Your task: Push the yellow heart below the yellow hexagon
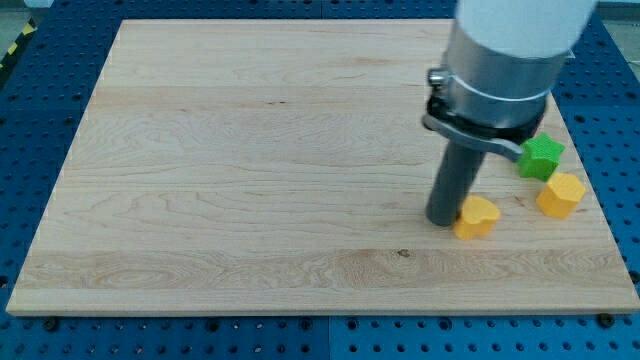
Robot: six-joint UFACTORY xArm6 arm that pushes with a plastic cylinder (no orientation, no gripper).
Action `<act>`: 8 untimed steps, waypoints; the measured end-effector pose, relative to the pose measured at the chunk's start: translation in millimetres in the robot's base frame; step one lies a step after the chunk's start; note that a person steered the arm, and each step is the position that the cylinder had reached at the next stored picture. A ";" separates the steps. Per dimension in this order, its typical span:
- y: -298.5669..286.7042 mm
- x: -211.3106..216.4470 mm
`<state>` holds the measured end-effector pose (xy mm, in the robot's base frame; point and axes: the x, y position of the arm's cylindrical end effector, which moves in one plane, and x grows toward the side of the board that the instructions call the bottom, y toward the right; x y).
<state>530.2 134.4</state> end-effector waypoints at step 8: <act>73.8 28.4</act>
